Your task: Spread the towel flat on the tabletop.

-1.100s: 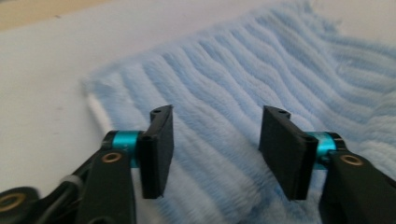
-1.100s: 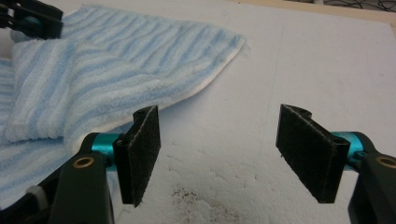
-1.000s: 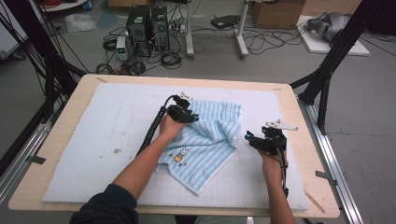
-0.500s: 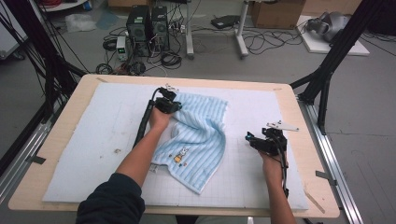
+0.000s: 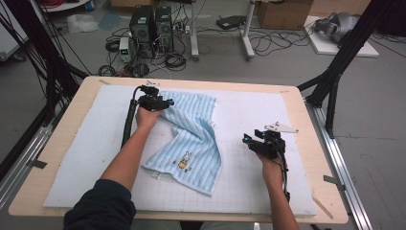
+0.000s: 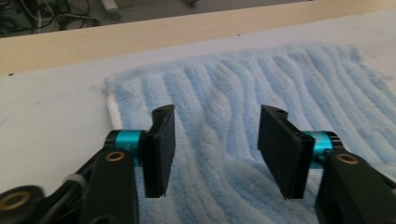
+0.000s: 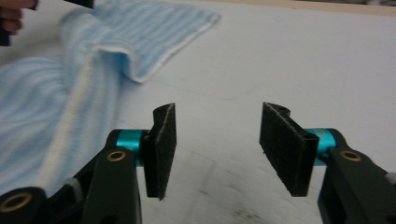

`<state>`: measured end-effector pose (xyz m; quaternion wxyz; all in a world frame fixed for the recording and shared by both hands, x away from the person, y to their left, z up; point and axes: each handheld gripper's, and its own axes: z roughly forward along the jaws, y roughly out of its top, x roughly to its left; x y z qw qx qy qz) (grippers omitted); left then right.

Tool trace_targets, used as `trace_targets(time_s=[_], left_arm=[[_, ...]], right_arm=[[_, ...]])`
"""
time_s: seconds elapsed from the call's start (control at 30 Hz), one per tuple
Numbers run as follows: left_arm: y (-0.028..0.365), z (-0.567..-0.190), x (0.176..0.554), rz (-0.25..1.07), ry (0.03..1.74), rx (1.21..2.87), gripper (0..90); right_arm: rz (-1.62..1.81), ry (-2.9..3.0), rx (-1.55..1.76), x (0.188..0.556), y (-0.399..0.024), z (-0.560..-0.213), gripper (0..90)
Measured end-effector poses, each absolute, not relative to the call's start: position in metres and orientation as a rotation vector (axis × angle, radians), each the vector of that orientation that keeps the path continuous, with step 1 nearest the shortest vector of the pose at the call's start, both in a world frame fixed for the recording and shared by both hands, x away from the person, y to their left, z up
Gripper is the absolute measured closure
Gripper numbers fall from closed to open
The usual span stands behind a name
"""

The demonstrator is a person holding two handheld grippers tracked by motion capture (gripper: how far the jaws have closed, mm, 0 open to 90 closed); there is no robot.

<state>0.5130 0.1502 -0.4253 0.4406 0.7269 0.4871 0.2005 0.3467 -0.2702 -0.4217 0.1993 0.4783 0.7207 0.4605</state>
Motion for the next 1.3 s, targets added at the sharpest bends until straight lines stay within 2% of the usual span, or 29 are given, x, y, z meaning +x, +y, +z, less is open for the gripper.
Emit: trace_targets(time_s=[0.07, 0.33, 0.37, 0.43, 0.47, 0.6, 0.73, 0.9, 1.03, 1.23, 1.3], left_arm=[[0.157, -0.419, 0.509, 0.507, 1.195, 1.799, 43.3], [0.176, -0.416, 0.486, 0.474, 1.157, 1.795, 42.9], [0.176, -0.417, 0.482, 0.468, 1.149, 1.808, 43.2], [0.176, -0.419, 0.475, 0.466, 1.135, 1.817, 43.6], [0.176, -0.419, 0.470, 0.463, 1.124, 1.812, 43.7], [0.174, -0.422, 0.457, 0.439, 1.095, 1.824, 43.6], [0.169, -0.424, 0.442, 0.376, 1.055, 1.855, 44.8], [0.155, -0.426, 0.426, 0.342, 0.988, 1.876, 48.0], [0.138, -0.434, 0.420, 0.249, 0.970, 1.915, 46.2], [0.114, -0.448, 0.416, 0.266, 0.958, 2.000, 46.7], [0.109, -0.450, 0.413, 0.328, 0.943, 2.033, 48.2]], right_arm=[[1.359, 2.043, 1.317, 0.347, -0.260, -0.420, 56.4], [1.435, 2.288, 1.253, 0.359, -0.195, -0.433, 53.0], [1.413, 2.312, 1.243, 0.361, -0.191, -0.437, 55.6], [1.292, 2.357, 1.204, 0.362, -0.186, -0.441, 72.5], [1.257, 2.372, 1.201, 0.362, -0.187, -0.442, 84.3], [1.103, 2.299, 1.181, 0.362, -0.198, -0.437, 86.7], [0.933, 2.236, 1.184, 0.363, -0.216, -0.438, 85.5], [1.023, 2.191, 1.281, 0.365, -0.237, -0.438, 65.5], [1.084, 2.142, 1.283, 0.361, -0.242, -0.433, 58.4], [1.112, 2.112, 1.305, 0.359, -0.248, -0.433, 52.3], [1.134, 2.107, 1.320, 0.359, -0.250, -0.432, 52.0]])
